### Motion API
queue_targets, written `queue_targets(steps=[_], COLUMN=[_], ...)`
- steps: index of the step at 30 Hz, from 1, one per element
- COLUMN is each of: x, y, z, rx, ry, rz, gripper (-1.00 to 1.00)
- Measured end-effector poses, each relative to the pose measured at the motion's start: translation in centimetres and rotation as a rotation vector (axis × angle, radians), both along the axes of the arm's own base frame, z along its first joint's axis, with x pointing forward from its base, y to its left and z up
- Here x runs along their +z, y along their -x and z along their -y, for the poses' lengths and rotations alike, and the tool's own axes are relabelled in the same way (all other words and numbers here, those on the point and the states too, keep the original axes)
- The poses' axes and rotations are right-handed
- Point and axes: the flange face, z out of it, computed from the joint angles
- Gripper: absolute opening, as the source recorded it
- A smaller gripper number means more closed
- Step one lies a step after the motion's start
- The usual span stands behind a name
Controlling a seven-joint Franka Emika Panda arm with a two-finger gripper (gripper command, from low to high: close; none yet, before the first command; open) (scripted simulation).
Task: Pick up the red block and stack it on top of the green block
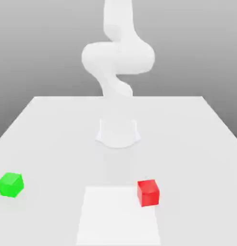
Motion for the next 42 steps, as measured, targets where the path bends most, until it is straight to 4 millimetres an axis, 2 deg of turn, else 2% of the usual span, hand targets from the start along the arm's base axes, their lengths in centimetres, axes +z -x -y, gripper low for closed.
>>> queue_targets(steps=[4, 6, 9, 13, 16, 17, 19, 25, 26, 33, 40, 41, 42], x=[-9.9, -14.9, -22.4, -32.5, -40.1, -42.4, -45.3, -51.1, -51.6, -51.5, -45.8, -45.4, -45.1], y=[-4.0, -5.0, -5.5, -3.9, -0.9, 0.4, 1.6, 2.1, 2.2, 2.1, 2.1, 1.8, 1.2], z=[-2.1, -3.0, -4.2, -5.7, -6.6, -6.9, -7.1, -7.2, -7.2, -7.2, -7.2, -6.8, -5.0], rx=[0.031, 0.047, 0.073, 0.111, 0.145, 0.156, 0.166, 0.171, 0.171, 0.170, 0.167, 0.130, 0.048], ry=[0.025, 0.035, 0.047, 0.058, 0.062, 0.063, 0.062, 0.062, 0.063, 0.063, 0.062, 0.047, 0.014], rz=[-0.151, -0.225, -0.337, -0.493, -0.622, -0.664, -0.704, -0.718, -0.718, -0.717, -0.718, -0.719, -0.720], gripper=[0.00, 0.00, 0.00, 0.00, 0.00, 0.00, 0.00, 0.00, -1.00, -1.00, -1.00, -1.00, -1.00])
